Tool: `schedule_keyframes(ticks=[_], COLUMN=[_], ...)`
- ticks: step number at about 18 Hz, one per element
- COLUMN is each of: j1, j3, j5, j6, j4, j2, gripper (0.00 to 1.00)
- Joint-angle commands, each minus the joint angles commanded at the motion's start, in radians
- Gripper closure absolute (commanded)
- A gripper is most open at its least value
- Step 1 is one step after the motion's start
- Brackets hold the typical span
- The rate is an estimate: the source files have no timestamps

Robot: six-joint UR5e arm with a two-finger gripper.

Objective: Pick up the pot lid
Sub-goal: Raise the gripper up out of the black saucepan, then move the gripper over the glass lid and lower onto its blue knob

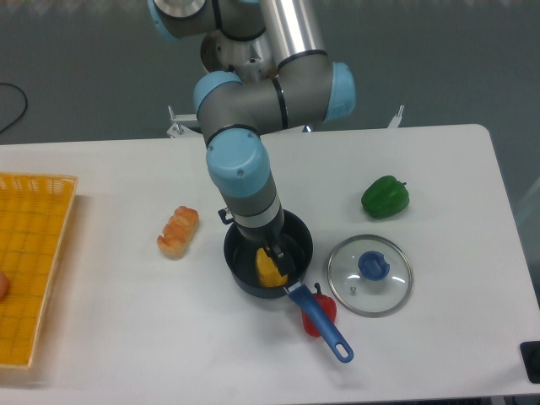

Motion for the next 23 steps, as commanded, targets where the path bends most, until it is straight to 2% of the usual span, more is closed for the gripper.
schedule_keyframes(ticks=[11, 14, 17, 19, 23], j1=[0.037, 0.058, 0.063, 0.093, 0.132], j3=[-0.015, -0.017, -0.015, -0.009, 0.011], j5=[-0.067, -0.132, -0.120, -0.104, -0.039], j6=[-0.017, -0.031, -0.028, -0.023, 0.039], j4=[0.015, 0.018, 0.044, 0.051, 0.052], j2=[0.012, 0.014, 0.025, 0.023, -0.003], gripper=[0.00, 0.00, 0.00, 0.00, 0.00])
